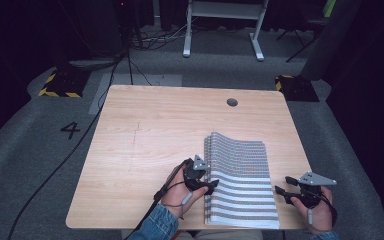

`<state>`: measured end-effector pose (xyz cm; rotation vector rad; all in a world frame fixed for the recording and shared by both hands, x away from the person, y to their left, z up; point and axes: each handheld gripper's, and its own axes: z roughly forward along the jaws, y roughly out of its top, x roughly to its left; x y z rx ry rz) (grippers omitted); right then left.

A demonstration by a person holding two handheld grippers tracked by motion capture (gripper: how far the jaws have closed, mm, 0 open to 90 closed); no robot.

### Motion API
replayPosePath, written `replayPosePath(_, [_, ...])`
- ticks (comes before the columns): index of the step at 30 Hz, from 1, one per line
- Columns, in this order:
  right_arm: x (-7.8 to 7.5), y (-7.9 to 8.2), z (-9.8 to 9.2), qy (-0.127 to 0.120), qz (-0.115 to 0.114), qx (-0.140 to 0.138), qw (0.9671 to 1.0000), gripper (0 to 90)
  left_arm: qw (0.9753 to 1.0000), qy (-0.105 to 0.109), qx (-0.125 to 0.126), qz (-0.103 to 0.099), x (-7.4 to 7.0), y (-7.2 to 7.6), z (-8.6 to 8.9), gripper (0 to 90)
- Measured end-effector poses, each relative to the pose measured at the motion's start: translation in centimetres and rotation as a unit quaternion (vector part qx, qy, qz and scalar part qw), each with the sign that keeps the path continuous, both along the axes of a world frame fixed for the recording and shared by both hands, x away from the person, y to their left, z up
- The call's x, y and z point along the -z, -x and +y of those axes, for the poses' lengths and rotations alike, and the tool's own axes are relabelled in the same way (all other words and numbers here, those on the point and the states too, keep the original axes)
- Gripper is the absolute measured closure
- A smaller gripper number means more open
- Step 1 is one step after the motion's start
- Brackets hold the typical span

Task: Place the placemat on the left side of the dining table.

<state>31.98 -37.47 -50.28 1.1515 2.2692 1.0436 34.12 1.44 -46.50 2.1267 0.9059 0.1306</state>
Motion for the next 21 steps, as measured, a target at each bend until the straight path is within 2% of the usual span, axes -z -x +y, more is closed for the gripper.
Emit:
replayPosePath(3, [0.0, 0.0, 0.0, -0.001, 0.0, 0.002, 1.0, 37.1, 0.9999, 0.004, 0.006, 0.011, 0.3, -0.2, -0.4, 32.5])
replayPosePath(6, [0.0, 0.1, 0.1, 0.002, -0.001, 0.005, 1.0, 36.6, 0.9998, 0.008, 0.019, 0.007, 0.3, -0.1, -1.1, 34.3])
replayPosePath(8, [0.0, 0.0, 0.2, 0.005, -0.002, 0.006, 1.0, 36.6, 0.9997, -0.004, 0.025, 0.005, 0.3, -0.1, -1.4, 32.8])
replayPosePath(11, [0.0, 0.0, 0.3, 0.005, -0.003, 0.006, 1.0, 36.6, 0.9996, -0.007, 0.027, -0.002, 0.3, 0.0, -2.0, 33.2])
replayPosePath(14, [0.0, 0.0, 0.3, 0.005, -0.003, 0.006, 1.0, 36.6, 0.9995, -0.013, 0.027, 0.003, 0.4, -0.2, -2.0, 32.3])
replayPosePath(15, [0.0, 0.0, 0.3, 0.005, -0.003, 0.006, 1.0, 36.6, 0.9994, -0.011, 0.025, 0.019, 0.6, -0.3, -1.9, 32.1])
replayPosePath(17, [0.0, 0.0, 0.4, 0.003, -0.002, 0.007, 1.0, 36.6, 0.9994, 0.001, 0.017, 0.028, 1.0, -0.6, -1.7, 31.6])
replayPosePath(19, [0.0, 0.0, 0.5, 0.0, -0.001, 0.009, 1.0, 36.6, 0.9993, 0.003, 0.017, 0.032, 1.1, -0.6, -1.8, 31.7])
replayPosePath(20, [0.0, 0.0, 0.5, 0.0, 0.0, 0.009, 1.0, 36.6, 0.9993, -0.009, 0.019, 0.032, 1.0, -0.6, -1.9, 31.3])
replayPosePath(21, [0.0, 0.0, 0.5, 0.0, 0.0, 0.009, 1.0, 36.6, 0.9993, -0.012, 0.017, 0.031, 1.2, -0.5, -2.1, 30.7])
